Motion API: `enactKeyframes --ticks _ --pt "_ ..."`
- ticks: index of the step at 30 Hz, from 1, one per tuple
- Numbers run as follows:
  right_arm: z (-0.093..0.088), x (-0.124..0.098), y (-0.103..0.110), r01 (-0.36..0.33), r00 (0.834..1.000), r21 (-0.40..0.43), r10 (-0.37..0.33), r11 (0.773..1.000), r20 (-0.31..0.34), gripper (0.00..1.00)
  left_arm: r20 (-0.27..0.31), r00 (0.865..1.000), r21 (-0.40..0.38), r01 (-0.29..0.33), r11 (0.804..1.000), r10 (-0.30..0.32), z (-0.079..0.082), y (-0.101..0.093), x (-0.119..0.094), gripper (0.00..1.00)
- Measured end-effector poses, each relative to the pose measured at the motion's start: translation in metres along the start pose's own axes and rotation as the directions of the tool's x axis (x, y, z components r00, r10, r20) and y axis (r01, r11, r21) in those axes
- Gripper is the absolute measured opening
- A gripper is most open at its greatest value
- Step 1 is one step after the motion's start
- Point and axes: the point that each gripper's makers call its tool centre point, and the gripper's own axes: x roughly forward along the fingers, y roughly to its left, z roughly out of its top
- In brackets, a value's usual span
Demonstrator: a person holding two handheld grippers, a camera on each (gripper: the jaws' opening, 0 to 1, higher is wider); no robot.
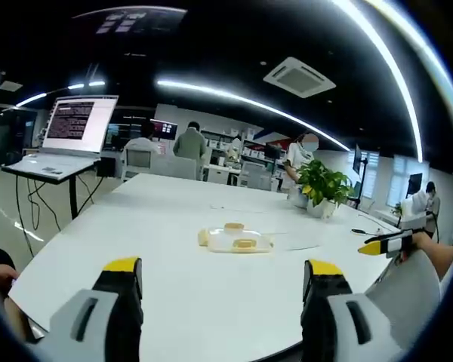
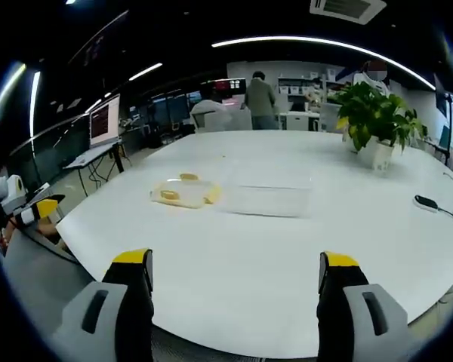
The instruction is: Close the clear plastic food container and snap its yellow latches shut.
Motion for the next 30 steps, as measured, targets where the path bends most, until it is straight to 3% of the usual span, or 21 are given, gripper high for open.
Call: enactKeyframes --ticks 30 --pt "0.0008 -0.0005 -0.0023 -0.004 1.0 0.01 0.004 1.0 0.011 0.88 0.0 1.0 0.013 0.017 1.0 -0.017 -0.0006 -0.0025 -0.0016 0.84"
